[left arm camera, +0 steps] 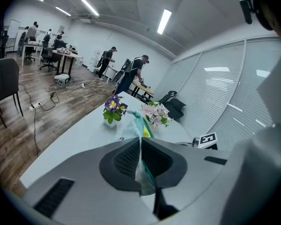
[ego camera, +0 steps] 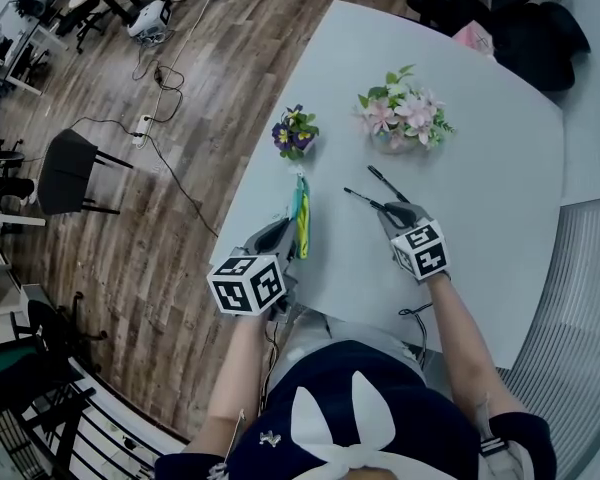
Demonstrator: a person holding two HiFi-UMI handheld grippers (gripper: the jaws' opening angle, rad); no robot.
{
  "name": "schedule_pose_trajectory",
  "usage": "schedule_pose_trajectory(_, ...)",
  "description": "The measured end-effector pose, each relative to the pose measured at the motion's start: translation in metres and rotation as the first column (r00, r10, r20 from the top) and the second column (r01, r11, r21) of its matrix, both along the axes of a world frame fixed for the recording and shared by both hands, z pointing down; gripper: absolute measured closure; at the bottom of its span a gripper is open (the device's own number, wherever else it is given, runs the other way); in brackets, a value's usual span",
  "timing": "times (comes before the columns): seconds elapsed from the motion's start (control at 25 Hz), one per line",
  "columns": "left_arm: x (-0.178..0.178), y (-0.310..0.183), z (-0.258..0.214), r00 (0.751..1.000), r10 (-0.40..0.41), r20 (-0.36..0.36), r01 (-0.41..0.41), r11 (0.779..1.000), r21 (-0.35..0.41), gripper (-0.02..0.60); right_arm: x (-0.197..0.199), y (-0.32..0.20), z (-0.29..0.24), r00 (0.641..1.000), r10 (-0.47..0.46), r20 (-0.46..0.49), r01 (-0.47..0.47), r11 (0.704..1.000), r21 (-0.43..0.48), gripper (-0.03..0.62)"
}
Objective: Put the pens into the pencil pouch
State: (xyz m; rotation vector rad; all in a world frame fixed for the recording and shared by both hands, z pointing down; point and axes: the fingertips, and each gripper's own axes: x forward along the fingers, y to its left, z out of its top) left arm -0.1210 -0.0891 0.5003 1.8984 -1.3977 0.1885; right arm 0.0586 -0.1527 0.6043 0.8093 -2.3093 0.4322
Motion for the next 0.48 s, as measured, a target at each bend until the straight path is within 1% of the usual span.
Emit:
schedule_pose_trajectory(0.24,0.0,0.001,0.0,1.0,0.008,0.0,-0.008,1.0,0.003,0.551,-0.003,0.004,-0.022,0.999,0.019,0.04,-0.02,0.999,0.027,0.53)
schedule_pose_trajectory(0.48,0.0,0.002,0.001,1.0,0.012,-0.008,-0.012,1.0,0.001,0.551,0.0,0.012,-0.044,0.994,0.064,0.091,-0.068,0.997,0.039,0.53)
